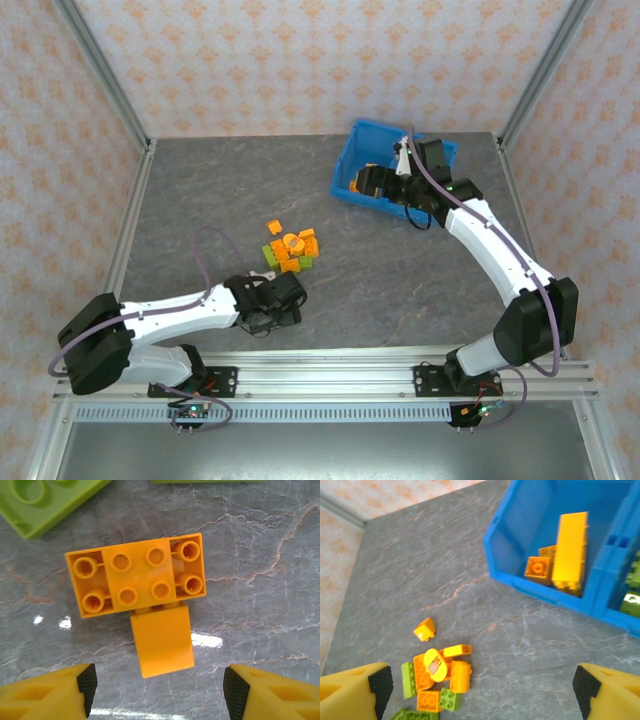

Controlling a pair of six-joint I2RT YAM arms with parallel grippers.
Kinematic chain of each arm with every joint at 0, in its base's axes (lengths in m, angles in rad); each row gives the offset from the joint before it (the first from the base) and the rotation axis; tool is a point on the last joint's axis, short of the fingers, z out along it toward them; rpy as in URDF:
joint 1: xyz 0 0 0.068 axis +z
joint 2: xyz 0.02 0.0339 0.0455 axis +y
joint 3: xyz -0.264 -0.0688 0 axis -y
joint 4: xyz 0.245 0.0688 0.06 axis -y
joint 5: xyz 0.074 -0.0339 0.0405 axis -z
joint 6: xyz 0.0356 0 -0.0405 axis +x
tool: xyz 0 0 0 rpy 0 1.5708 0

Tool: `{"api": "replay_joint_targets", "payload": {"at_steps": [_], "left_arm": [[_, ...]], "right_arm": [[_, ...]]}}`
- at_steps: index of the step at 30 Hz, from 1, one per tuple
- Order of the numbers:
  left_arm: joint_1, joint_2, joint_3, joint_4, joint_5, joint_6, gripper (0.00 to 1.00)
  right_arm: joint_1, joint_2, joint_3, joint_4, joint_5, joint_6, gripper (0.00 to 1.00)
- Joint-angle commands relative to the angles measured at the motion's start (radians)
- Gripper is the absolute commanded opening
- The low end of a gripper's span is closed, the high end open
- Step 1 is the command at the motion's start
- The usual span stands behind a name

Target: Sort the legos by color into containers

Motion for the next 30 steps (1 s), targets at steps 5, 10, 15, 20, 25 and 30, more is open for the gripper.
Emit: {"api": "replay_joint_targets", "payload": {"at_steps": [5, 10, 15, 20, 25, 30], "left_arm": [[0.038, 0.061, -0.027, 0.085, 0.005, 0.025, 0.63], [0.057, 0.094, -0.043, 0.118, 0.027, 0.042, 0.51], [0.064, 0.123, -0.060, 0.145, 0.046, 0.043, 0.39], [0.067, 0.097, -0.036, 0.115, 0.035, 0.067, 0.29], [0.071, 0.008, 0.074, 0.070, 0.009, 0.162, 0.23], [0.100, 0.021, 0.248, 0.058, -0.023, 0.324, 0.23]], "right_arm": [[0.036, -0.009, 0.038, -0.057, -0.084, -0.084, 0.94], [0.037, -0.009, 0.044, -0.092, -0.103, -0.097, 0.94], [0.037, -0.021, 0.060, -0.145, -0.110, -0.108, 0.94], [0.037, -0.036, 0.074, -0.226, -0.190, -0.127, 0.94], [0.045, -0.075, 0.044, -0.305, -0.319, -0.134, 0.92], [0.045, -0.152, 0.000, -0.273, -0.292, -0.080, 0.92]]}}
